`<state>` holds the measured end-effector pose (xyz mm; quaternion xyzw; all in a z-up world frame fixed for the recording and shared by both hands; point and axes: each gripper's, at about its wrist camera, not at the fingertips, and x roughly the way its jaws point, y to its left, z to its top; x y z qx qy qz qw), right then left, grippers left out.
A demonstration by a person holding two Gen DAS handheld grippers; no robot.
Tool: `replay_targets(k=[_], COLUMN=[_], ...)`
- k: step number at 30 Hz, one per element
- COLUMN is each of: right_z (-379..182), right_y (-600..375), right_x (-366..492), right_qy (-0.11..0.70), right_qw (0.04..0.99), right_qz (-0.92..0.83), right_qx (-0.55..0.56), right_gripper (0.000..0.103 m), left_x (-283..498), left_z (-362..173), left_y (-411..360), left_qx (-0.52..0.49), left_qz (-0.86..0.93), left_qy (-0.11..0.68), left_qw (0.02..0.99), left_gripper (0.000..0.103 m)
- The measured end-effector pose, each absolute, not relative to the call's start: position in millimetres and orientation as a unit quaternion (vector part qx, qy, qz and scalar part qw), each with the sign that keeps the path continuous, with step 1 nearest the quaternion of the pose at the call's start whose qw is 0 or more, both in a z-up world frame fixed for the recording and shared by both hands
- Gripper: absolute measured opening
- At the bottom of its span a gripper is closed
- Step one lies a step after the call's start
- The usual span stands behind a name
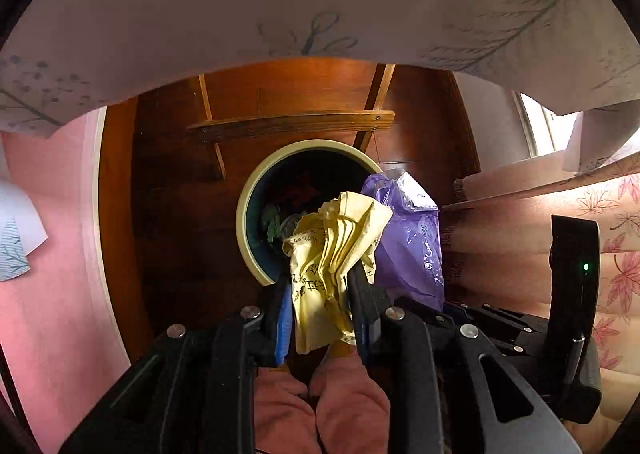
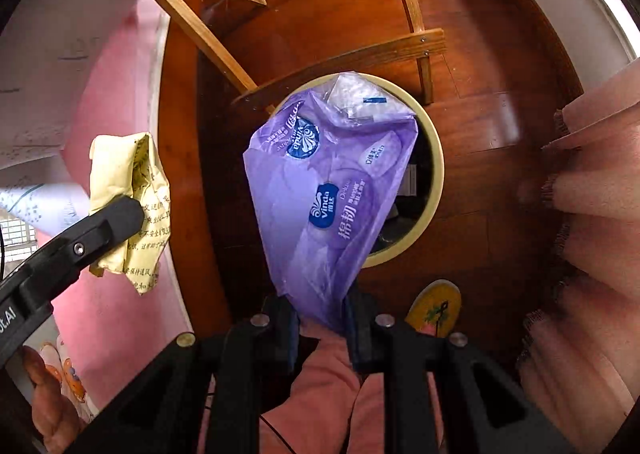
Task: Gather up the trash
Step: 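Open both tools to drop the bag and paper into the bin, then raise both tools back toward the remaining table trash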
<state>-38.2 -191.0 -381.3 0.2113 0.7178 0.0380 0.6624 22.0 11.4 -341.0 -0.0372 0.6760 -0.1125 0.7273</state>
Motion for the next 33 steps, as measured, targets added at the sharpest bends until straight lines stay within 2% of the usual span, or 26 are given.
replay_targets(k=[2, 5, 7, 8, 9, 10, 12, 13, 15, 24, 33], right_z=[-403.4, -430.8, -444.4, -449.6, -451.3, -451.8, -447.5, -444.4, -438.6, -400.6, -317.4], right_y=[-193.7, -189.3, -191.6, -193.2, -194.0, -195.4, -196.3, -195.3, -196.4, -203.1, -205.9], right_x=[-33.7, -23.9, -20.1, -17.9, -15.1, -13.5, -11.0, -8.1, -6.3, -11.0, -25.3], right_qy=[0.722, 0.724, 0.723, 0.722, 0.719, 0.714, 0.703, 0.699, 0.694, 0.681, 0.658], right_qw=[0.660, 0.660, 0.660, 0.660, 0.663, 0.668, 0.682, 0.687, 0.691, 0.702, 0.718], right_qz=[0.033, 0.022, 0.009, 0.006, 0.004, 0.003, 0.003, 0.002, -0.002, -0.014, -0.022], right_qx=[0.205, 0.201, 0.202, 0.206, 0.208, 0.207, 0.201, 0.199, 0.200, 0.208, 0.224], right_gripper=[0.019, 0.023, 0.031, 0.044, 0.055, 0.058, 0.062, 0.062, 0.065, 0.065, 0.066], left_x=[27.1, 29.7, 31.3, 31.8, 33.3, 34.0, 34.0, 34.6, 32.1, 25.9, 21.2], left_z=[-361.5, -384.3, -393.5, -395.7, -396.7, -398.2, -400.1, -395.4, -388.9, -346.1, -268.2], left_y=[8.4, 3.5, 5.4, 6.1, 7.2, 9.4, 13.0, 16.7, 19.0, 20.4, 29.6], left_qx=[-0.035, -0.029, -0.031, -0.033, -0.036, -0.040, -0.045, -0.043, -0.033, -0.003, -0.018], left_qz=[-0.111, -0.113, -0.109, -0.104, -0.099, -0.098, -0.094, -0.089, -0.074, -0.063, -0.072], left_qy=[0.676, 0.675, 0.671, 0.668, 0.666, 0.665, 0.663, 0.657, 0.638, 0.598, 0.594], left_qw=[0.727, 0.728, 0.733, 0.736, 0.739, 0.739, 0.742, 0.748, 0.766, 0.799, 0.801], left_gripper=[0.023, 0.035, 0.069, 0.076, 0.080, 0.081, 0.083, 0.090, 0.095, 0.095, 0.095])
